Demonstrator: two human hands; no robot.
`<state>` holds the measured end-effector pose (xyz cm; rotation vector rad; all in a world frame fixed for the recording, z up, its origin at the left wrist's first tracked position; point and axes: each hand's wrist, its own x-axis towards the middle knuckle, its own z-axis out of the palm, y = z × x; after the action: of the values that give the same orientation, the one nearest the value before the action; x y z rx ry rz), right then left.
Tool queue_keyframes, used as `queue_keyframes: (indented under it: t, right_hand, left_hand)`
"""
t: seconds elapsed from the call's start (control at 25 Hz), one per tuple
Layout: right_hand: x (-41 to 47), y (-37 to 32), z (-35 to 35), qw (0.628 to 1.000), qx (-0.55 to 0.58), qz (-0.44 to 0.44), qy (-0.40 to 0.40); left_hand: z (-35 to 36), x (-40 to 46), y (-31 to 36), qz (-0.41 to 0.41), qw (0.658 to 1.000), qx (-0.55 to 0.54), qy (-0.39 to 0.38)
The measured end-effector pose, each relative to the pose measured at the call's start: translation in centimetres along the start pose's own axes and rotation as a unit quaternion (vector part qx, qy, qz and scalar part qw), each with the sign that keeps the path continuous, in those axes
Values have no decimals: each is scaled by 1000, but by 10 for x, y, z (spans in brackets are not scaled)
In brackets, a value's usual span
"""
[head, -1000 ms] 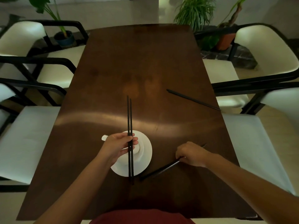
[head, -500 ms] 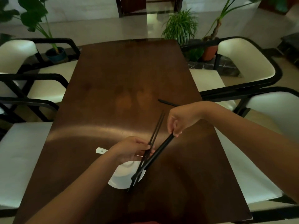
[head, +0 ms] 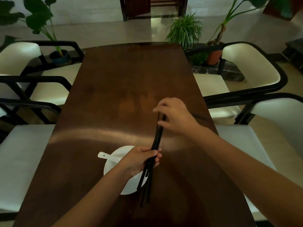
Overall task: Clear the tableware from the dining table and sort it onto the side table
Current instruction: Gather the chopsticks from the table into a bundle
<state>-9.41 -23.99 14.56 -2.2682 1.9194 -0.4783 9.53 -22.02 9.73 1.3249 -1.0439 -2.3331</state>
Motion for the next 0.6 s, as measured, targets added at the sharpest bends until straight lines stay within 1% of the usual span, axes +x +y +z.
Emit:
queue_keyframes:
  t: [0.04, 0.08, 0.12, 0.16, 0.2, 0.24, 0.28, 0.36, 0.4, 0.48, 0.52, 0.56, 0.6]
  right_hand:
    - [-7, 2, 6, 989, 79, 105, 74]
    - [-14, 1, 10, 951, 201, 219, 84]
    - [-22, -3, 15, 881, 358, 306, 29]
    - [-28, -7, 23, 787, 510, 343, -47]
    - [-33, -12, 30, 714, 599, 351, -89]
    - [-35, -16, 35, 685, 636, 342, -100]
    - [-36, -19, 36, 695, 634, 326, -96]
    - [-32, -22, 34, 750, 590, 290, -70]
    - [-29, -22, 30, 770, 572, 277, -59]
    - [-27, -21, 20, 794, 543, 273, -30]
    - [-26, -18, 13, 795, 537, 282, -6]
    - [-25, -14, 6, 785, 545, 293, 24]
    - [-25, -12, -1, 766, 567, 298, 54]
  left_hand:
    - [0, 0, 0, 1, 1000, -13, -4]
    - [0, 0, -1, 3, 1000, -28, -9]
    - [2, 0, -1, 6, 999, -38, -15]
    - [3, 0, -1, 7, 999, -38, -18]
    - [4, 1, 0, 8, 999, -26, -21]
    - [5, 1, 0, 5, 1000, -11, -24]
    - [5, 1, 1, 0, 1000, 4, -29]
    - [6, 0, 1, 1, 999, 22, -38]
    - [6, 0, 2, 11, 999, 21, -39]
    - [3, 1, 1, 32, 999, -16, -34]
    - [1, 2, -2, 35, 998, -45, -27]
    - [-3, 3, -7, 28, 996, -78, -20]
    - [-6, 3, -13, 16, 992, -122, -13]
